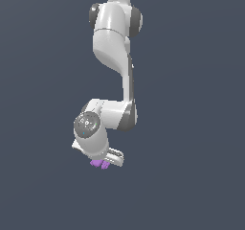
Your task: Pick up the object and move it to a goal position.
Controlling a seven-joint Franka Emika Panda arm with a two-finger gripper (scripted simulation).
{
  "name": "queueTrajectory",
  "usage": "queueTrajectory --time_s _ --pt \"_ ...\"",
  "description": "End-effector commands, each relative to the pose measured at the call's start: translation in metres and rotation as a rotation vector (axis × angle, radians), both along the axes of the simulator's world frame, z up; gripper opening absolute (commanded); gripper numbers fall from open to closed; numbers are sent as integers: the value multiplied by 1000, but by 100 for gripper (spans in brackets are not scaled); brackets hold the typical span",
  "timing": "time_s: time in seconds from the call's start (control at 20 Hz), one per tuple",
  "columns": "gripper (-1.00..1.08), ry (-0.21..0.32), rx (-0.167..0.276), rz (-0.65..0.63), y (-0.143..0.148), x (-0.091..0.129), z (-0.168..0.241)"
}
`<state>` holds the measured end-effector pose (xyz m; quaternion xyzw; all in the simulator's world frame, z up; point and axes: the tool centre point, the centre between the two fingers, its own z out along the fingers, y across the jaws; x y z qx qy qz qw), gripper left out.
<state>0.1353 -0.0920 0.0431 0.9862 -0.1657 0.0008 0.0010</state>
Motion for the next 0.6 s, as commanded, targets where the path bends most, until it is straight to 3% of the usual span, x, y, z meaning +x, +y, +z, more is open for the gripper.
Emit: queueTrajectory --time_s 0.0,0.55 --pt "-100 1 2 3 3 0 -1" --pt "-100 -9 -2 0 -1 3 6"
